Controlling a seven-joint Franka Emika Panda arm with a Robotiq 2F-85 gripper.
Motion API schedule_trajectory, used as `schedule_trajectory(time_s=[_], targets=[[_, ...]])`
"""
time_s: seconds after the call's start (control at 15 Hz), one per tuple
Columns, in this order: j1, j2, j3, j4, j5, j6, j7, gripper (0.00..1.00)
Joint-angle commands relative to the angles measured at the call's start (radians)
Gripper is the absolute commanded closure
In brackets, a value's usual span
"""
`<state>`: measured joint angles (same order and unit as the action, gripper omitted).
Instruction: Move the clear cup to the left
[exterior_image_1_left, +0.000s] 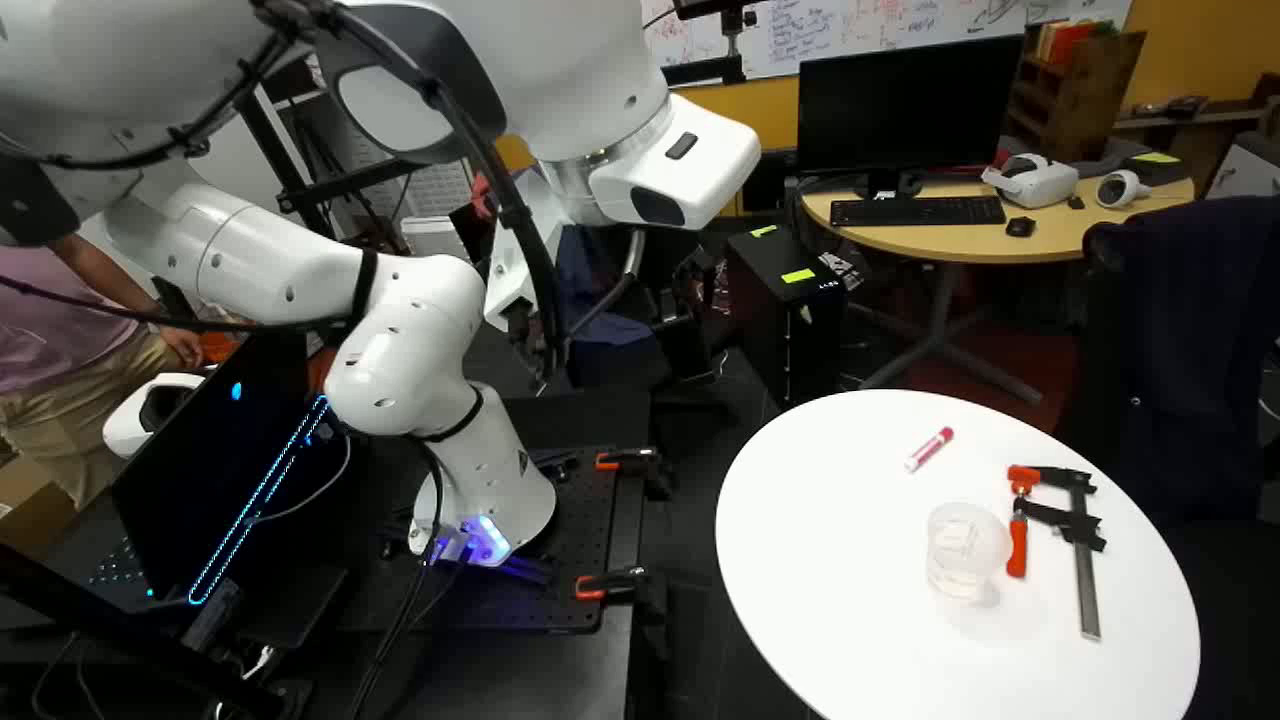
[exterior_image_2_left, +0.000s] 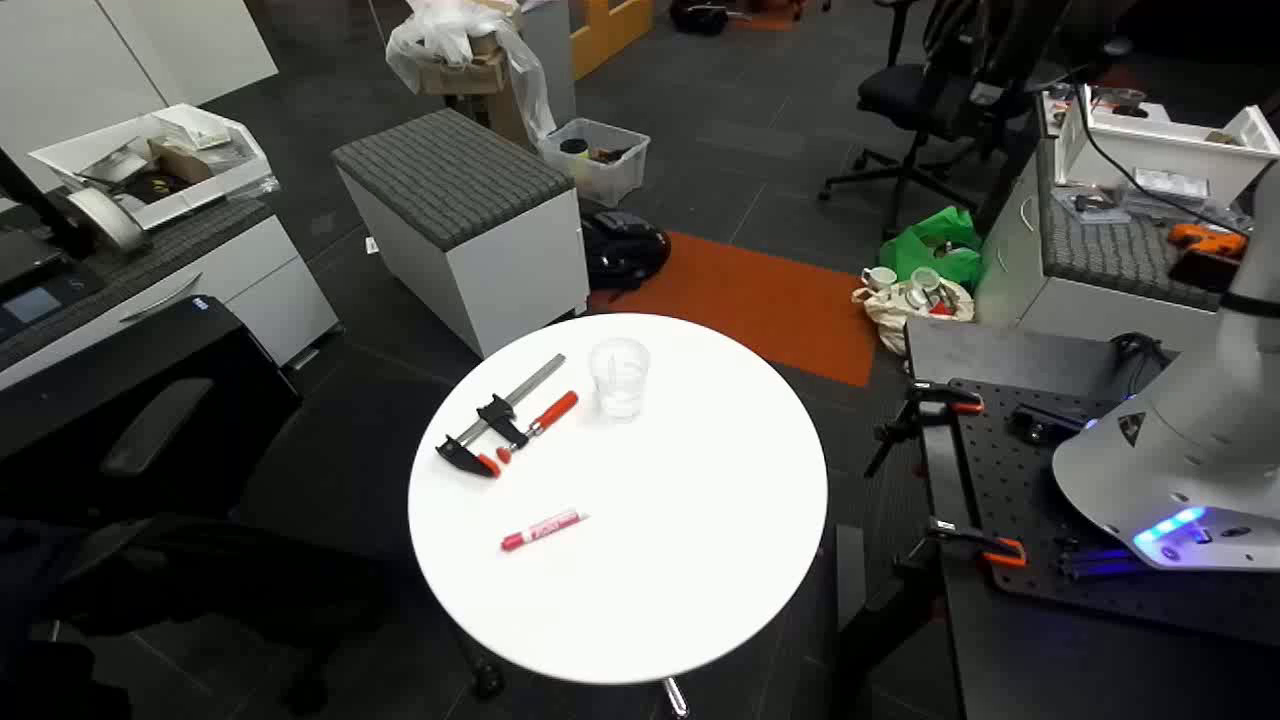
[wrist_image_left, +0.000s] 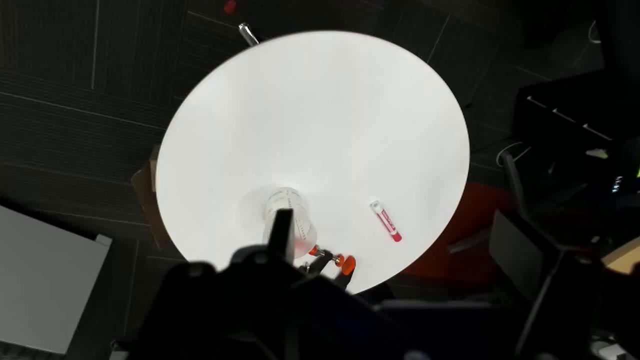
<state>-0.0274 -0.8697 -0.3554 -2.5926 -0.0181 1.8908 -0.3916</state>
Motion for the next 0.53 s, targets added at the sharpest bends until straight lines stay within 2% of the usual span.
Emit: schedule_trajectory(time_s=[0.0,0.47], targets=[[-0.018,0.006,0.014,0.002,0.013,-0.002,-0.012,0.00],[-0.014,0.012,0.013,0.003,0.018,0.010,-0.010,0.00]])
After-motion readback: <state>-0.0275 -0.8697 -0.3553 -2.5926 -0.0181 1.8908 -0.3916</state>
